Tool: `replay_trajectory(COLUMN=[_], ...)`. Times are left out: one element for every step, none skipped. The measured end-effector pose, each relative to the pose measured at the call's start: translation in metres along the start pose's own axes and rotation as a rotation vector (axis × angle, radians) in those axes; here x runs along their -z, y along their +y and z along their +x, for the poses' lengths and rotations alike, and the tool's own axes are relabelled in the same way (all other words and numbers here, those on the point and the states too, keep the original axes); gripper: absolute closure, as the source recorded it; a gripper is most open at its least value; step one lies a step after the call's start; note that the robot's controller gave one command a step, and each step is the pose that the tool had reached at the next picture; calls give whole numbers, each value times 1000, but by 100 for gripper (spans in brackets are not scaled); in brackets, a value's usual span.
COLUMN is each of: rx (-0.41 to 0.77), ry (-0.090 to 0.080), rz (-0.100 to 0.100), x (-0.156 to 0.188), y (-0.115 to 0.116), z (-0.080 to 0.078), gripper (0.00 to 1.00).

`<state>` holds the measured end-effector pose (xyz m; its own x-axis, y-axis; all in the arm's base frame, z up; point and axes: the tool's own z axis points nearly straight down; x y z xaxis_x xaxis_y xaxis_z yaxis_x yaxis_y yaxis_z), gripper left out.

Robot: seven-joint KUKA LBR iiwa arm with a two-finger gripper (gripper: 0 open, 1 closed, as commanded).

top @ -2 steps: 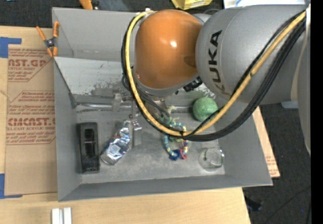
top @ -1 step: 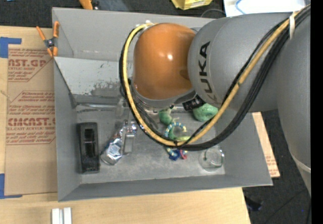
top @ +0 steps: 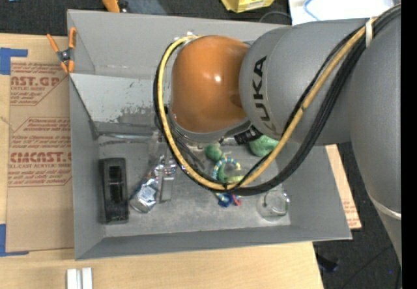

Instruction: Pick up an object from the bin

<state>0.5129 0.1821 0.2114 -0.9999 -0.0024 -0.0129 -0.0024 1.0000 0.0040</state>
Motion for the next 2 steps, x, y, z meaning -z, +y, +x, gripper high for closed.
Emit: replay_trajectory(rx=[336, 127], ry=[-3, -7], rz=[-1, -3], x=[-38, -48], y=[4, -5], z=[24, -16], gripper=[0, 0])
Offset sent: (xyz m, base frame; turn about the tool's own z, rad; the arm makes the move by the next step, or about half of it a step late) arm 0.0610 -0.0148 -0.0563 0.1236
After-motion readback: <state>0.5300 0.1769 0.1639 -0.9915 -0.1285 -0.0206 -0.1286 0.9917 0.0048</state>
